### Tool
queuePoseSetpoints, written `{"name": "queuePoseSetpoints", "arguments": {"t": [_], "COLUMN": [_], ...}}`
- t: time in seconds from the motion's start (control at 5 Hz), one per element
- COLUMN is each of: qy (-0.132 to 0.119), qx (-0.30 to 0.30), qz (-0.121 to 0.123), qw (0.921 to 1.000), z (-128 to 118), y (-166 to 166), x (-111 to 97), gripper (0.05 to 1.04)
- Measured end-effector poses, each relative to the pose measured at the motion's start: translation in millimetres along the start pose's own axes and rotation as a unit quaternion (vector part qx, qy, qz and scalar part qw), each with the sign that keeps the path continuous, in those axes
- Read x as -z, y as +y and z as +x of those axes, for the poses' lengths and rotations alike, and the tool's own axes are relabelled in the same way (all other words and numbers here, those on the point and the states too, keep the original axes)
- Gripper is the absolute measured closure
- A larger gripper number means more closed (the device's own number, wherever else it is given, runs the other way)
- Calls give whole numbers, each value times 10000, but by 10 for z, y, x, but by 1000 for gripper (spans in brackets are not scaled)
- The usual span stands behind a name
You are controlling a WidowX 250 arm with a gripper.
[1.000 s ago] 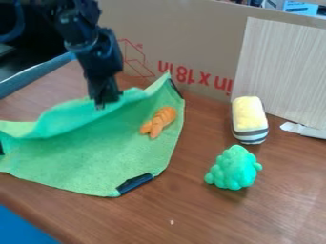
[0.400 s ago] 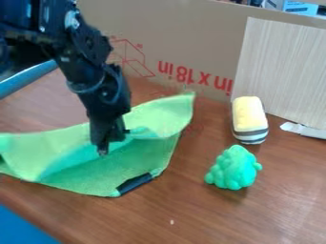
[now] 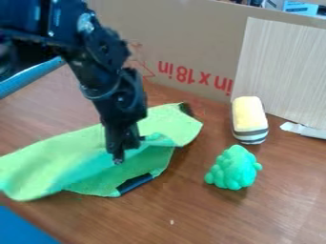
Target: Fold the cloth from top left to bottom right
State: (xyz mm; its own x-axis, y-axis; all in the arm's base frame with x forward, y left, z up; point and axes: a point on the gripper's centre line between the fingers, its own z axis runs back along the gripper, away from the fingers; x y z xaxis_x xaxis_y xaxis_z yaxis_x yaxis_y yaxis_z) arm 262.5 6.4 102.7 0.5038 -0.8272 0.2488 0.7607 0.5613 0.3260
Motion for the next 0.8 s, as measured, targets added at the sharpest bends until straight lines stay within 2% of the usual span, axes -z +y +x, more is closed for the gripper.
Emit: {"name": "queuePoseSetpoints", "arguments": {"t": [0.2,0.4,0.6,0.8], "qy": [187,90,-188,-450], "qx": [-241,-377,-641,-735], "qz": [-152,-586,-1144,-1542], "qw": [9994,9975,9912,9843], "z": [-27,-42,-52,-20], "y": [-50,-62,-18,22], "x": [94,148,140,70], "gripper": [836,593,260,86]}}
